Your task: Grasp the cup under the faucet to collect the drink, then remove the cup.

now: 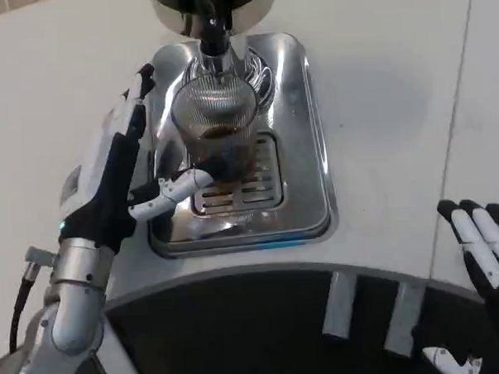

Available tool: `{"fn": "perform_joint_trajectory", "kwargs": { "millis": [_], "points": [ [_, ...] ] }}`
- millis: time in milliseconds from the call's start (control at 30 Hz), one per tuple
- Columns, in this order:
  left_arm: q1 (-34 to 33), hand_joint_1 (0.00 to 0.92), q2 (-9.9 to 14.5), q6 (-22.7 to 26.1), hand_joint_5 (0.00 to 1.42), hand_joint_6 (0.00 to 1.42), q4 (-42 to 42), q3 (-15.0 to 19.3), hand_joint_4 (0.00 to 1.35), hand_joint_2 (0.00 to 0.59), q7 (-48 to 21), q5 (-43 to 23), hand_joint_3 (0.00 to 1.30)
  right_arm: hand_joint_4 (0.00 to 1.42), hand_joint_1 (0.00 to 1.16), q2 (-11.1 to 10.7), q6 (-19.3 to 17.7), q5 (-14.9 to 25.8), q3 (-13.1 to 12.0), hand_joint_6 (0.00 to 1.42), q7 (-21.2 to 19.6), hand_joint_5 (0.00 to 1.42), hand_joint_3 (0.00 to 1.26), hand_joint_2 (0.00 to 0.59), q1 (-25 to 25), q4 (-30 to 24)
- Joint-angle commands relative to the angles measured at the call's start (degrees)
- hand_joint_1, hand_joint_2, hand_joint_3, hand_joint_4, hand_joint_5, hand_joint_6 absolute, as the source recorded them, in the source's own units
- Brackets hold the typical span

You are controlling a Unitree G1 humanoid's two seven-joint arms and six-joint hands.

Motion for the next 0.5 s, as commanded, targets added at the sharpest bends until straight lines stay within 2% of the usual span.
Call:
{"fn": "perform_joint_trajectory", "kwargs": {
  "millis": [33,233,500],
  "points": [
    [-1.1,0.393,-1.5,-1.2,0.0,0.0,2.4,-0.4,0.0,0.036,-2.4,-1.4,0.0,0.0,0.43,1.6,0.2,-0.5,1.4,0.0,1.1,0.0,0.0,0.332,1.9,-2.3],
    [-2.4,0.479,-3.7,-1.6,0.0,0.0,4.1,0.5,0.0,0.047,-1.9,-2.4,0.0,0.0,0.43,4.1,2.1,-2.2,3.7,0.0,5.2,0.0,0.0,0.332,2.3,-5.7],
    [-3.3,0.491,-6.2,-3.3,0.02,0.03,5.3,1.7,0.0,0.047,-0.6,-4.2,0.0,0.0,0.44,5.8,4.1,-4.1,5.2,0.0,10.9,0.0,0.0,0.335,0.0,-8.3]
  ]
}}
